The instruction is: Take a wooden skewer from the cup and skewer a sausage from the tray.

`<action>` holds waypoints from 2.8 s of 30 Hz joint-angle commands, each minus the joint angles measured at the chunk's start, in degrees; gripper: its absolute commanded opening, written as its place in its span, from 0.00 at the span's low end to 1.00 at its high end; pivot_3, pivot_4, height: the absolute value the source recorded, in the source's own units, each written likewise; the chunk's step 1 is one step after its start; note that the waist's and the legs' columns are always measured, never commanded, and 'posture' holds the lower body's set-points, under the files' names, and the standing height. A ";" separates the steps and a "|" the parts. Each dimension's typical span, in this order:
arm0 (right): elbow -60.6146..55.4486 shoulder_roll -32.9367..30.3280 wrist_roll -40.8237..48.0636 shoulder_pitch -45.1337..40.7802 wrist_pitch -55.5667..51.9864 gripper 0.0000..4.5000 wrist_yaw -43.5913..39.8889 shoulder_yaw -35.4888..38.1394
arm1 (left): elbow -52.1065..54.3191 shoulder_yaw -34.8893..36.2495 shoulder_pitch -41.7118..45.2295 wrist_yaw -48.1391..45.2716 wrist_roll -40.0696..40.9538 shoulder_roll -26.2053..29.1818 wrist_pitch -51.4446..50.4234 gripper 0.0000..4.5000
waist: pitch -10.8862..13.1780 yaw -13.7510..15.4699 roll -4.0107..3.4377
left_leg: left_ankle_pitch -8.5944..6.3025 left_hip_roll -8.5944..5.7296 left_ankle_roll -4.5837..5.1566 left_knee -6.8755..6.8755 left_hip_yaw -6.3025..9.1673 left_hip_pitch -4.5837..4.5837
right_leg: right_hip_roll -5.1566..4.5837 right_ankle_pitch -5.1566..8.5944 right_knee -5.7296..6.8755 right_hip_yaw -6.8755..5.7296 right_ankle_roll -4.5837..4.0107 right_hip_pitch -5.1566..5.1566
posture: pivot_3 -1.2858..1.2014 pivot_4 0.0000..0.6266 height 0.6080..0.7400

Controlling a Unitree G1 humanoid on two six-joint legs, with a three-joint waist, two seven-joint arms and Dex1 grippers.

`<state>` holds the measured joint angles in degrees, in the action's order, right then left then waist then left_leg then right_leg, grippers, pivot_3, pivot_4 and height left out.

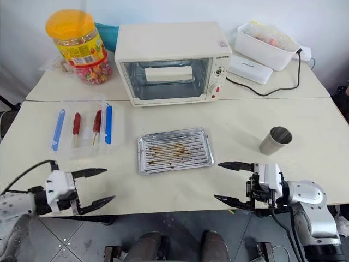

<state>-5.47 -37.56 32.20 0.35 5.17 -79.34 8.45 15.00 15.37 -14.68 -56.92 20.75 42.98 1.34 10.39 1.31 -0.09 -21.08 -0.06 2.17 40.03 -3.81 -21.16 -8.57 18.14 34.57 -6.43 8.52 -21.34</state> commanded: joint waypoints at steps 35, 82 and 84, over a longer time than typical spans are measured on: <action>12.72 29.66 -15.37 -14.78 10.73 1.00 52.53 0.63 | 8.72 7.74 4.14 52.45 -3.34 -35.45 -5.14 1.00 | -0.05 -1.52 0.01 | 0.01 -0.01 -0.01 -0.01 0.10 0.00 | -0.01 0.00 0.36 0.05 0.00 -0.15 | 0.52 0.24 1.00; 8.76 25.78 -13.89 -9.83 3.69 1.00 51.69 0.77 | 13.92 1.52 -3.13 54.46 -7.22 -38.90 -5.59 1.00 | -0.05 -1.34 0.01 | 0.00 0.00 -0.01 0.00 0.07 -0.03 | -0.02 0.00 0.28 0.11 0.00 -0.15 | 0.52 0.24 1.00; 7.97 26.00 -14.53 -8.74 4.01 1.00 52.27 0.54 | 13.91 0.47 -3.02 54.61 -8.28 -38.59 -6.72 1.00 | -0.05 -1.28 0.01 | 0.00 -0.02 -0.01 0.00 0.08 -0.04 | -0.02 0.00 0.28 0.10 0.00 -0.14 | 0.52 0.24 1.00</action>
<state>4.77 -11.30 18.15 -9.02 7.78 -27.84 8.83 28.16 16.60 -17.41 -2.16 13.53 3.86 -5.17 10.34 0.03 -0.08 -21.08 -0.08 2.16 40.03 -3.74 -21.20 -8.60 18.14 34.84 -6.32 8.52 -21.49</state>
